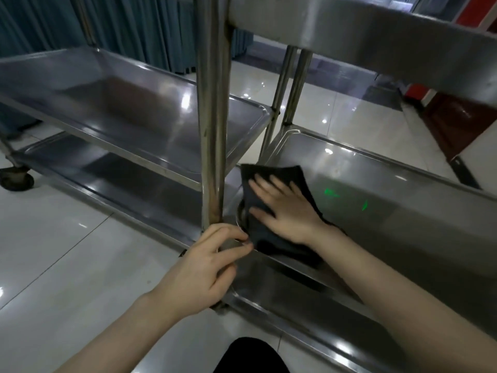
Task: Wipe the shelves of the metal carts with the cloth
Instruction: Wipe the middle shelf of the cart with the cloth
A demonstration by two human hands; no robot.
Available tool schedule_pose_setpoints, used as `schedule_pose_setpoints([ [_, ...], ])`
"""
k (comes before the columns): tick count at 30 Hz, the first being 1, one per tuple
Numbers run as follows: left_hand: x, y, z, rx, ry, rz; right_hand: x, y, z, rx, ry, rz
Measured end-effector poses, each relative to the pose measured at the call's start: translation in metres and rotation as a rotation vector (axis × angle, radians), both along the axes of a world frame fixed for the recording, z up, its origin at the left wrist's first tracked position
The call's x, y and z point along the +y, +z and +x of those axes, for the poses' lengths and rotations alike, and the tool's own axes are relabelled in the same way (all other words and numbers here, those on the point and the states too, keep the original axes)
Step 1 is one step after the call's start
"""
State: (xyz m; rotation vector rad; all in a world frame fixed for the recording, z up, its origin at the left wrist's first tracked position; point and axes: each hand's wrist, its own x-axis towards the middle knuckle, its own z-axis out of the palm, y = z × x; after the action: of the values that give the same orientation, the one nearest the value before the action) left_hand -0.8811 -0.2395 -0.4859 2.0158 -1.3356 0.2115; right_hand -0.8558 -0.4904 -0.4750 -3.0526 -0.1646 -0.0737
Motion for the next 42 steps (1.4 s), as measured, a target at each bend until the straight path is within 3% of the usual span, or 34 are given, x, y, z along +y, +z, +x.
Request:
schedule_pose_setpoints([
  [2, 0.002, 0.002, -0.001, -0.001, -0.014, 0.020, 0.008, -0.005, -0.040, -0.001, 0.163, 0.052],
  [4, 0.002, 0.004, -0.001, 0.006, -0.005, 0.011, 0.000, -0.001, -0.043, 0.035, 0.178, 0.089],
  [11, 0.016, 0.013, -0.005, -0.053, 0.056, 0.046, -0.018, 0.012, 0.061, 0.030, -0.315, 0.107],
  [13, 0.021, 0.013, -0.001, -0.032, 0.060, 0.044, -0.003, 0.011, 0.054, -0.002, -0.232, 0.099],
  [17, 0.025, 0.008, 0.000, 0.066, 0.092, -0.062, 0.024, 0.002, -0.019, -0.008, 0.219, 0.057],
  [20, 0.024, 0.005, -0.002, 0.077, 0.086, -0.112, 0.019, 0.006, -0.041, 0.051, 0.299, 0.118],
  [26, 0.019, 0.006, -0.001, 0.097, 0.145, -0.122, 0.027, 0.013, 0.023, 0.100, -0.095, 0.106],
  [32, 0.004, 0.010, -0.011, -0.176, 0.262, -0.043, 0.037, 0.010, -0.056, 0.075, 0.065, 0.093],
  [37, -0.046, 0.009, -0.009, -0.247, 0.228, -0.017, -0.004, 0.010, -0.147, 0.033, -0.100, 0.047],
  [42, -0.084, 0.006, 0.000, -0.183, 0.280, 0.246, -0.048, 0.010, -0.075, 0.081, -0.362, 0.043],
])
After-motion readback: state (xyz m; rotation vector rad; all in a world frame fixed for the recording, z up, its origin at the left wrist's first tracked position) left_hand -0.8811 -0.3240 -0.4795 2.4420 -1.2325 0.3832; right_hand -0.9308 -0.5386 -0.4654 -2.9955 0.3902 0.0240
